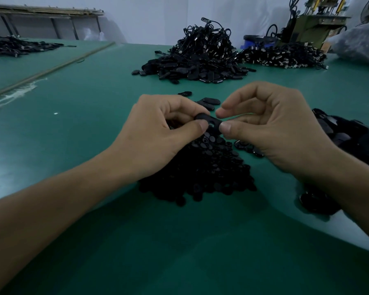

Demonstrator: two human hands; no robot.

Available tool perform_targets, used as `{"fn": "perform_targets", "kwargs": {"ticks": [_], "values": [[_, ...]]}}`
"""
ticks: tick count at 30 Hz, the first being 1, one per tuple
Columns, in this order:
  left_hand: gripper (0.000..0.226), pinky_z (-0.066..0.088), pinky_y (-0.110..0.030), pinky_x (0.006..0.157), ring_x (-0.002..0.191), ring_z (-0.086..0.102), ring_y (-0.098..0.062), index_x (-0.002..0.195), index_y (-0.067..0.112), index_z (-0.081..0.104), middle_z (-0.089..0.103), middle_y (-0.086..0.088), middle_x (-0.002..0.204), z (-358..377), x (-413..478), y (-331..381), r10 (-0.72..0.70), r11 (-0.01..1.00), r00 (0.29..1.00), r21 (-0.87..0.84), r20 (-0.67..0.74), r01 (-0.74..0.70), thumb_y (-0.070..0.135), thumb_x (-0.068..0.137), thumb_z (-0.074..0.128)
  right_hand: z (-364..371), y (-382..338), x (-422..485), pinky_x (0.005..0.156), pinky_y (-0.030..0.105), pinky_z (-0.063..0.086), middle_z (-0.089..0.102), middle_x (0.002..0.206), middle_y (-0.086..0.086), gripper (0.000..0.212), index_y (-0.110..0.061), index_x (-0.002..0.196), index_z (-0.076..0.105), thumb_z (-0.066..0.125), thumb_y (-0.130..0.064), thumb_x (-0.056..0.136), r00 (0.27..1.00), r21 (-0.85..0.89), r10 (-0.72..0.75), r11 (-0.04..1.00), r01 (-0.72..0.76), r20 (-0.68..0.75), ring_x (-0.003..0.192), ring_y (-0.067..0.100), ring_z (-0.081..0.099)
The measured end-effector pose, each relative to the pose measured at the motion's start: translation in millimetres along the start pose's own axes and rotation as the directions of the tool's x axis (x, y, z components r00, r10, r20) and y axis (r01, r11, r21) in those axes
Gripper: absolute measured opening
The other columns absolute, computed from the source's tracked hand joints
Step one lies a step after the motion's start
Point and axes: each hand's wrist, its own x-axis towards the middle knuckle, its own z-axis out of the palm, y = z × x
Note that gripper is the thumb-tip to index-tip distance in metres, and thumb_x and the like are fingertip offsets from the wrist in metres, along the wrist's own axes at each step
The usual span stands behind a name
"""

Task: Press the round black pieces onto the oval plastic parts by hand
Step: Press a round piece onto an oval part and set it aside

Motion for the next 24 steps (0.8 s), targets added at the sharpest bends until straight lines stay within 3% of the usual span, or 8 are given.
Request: {"fn": "perform_targets", "kwargs": {"ticks": [3,7,10,15,18,22,24], "values": [[0.008,0.051,-0.023,0.064,0.062,0.063,-0.007,0.086,0.027,0.074,0.076,0.003,0.075,-0.9,1.3,-0.7,-0.047,0.998,0.998,-0.049,-0.052,0.044,0.027,0.079,0.072,-1.8,4.9,0.1,0.073,0.016,0.055,0.073,0.083,-0.008,0.018,-0.028,0.089,0.068,0.082,-0.024,0.078,1.000,-0.268,-0.006,0.963,0.010,0.017,0.075,0.002,0.069],[0.009,0.048,-0.027,0.067,0.062,0.061,-0.014,0.088,0.028,0.072,0.075,0.003,0.074,-2.7,4.3,-3.8,-0.072,0.997,0.988,-0.034,-0.139,0.068,0.021,0.083,0.075,-1.1,7.3,-1.1,0.062,0.006,0.043,0.067,0.067,-0.018,0.017,-0.033,0.084,0.072,0.073,-0.047,0.075,0.974,-0.520,0.075,0.853,0.048,0.212,0.066,-0.007,0.061],[0.013,0.051,-0.027,0.068,0.065,0.067,-0.020,0.091,0.030,0.074,0.076,0.008,0.075,-3.2,4.6,-5.3,-0.061,0.998,0.985,0.009,-0.161,0.063,0.018,0.087,0.074,1.9,9.7,0.0,0.062,0.003,0.041,0.064,0.062,-0.026,0.007,-0.033,0.086,0.075,0.075,-0.039,0.083,0.961,-0.543,0.077,0.836,0.083,0.265,0.064,-0.011,0.059],[0.012,0.046,-0.015,0.060,0.059,0.061,0.001,0.083,0.032,0.073,0.073,0.016,0.070,-3.4,4.7,-6.9,-0.055,0.998,0.977,0.029,-0.208,0.063,0.021,0.084,0.078,3.0,13.2,-0.3,0.065,0.007,0.046,0.070,0.070,-0.015,0.005,-0.033,0.083,0.073,0.076,-0.030,0.087,0.962,-0.473,0.103,0.881,0.031,0.255,0.068,-0.007,0.062],[0.010,0.052,-0.025,0.063,0.062,0.066,-0.005,0.081,0.032,0.073,0.074,0.012,0.070,-4.0,5.0,-7.4,-0.074,0.997,0.972,0.011,-0.222,0.078,0.024,0.080,0.079,3.4,13.9,0.4,0.067,0.007,0.047,0.071,0.072,-0.016,0.011,-0.035,0.084,0.074,0.076,-0.024,0.087,0.969,-0.466,0.084,0.884,0.034,0.231,0.070,-0.007,0.063],[0.008,0.056,-0.027,0.063,0.066,0.072,-0.011,0.085,0.029,0.072,0.075,0.010,0.071,-3.5,5.1,-6.4,-0.075,0.997,0.973,0.017,-0.216,0.080,0.027,0.078,0.075,3.5,12.6,-0.1,0.068,0.006,0.045,0.070,0.074,-0.016,0.018,-0.035,0.092,0.073,0.075,-0.018,0.089,0.982,-0.436,0.042,0.899,0.044,0.186,0.072,-0.007,0.062],[0.009,0.062,-0.040,0.069,0.070,0.074,-0.018,0.086,0.028,0.072,0.075,0.009,0.071,-3.5,4.7,-5.5,-0.076,0.996,0.972,0.022,-0.223,0.083,0.028,0.077,0.071,3.3,11.3,-0.5,0.069,0.004,0.045,0.069,0.073,-0.018,0.015,-0.036,0.089,0.071,0.075,-0.020,0.089,0.988,-0.420,0.014,0.906,0.052,0.152,0.074,-0.010,0.062]]}}
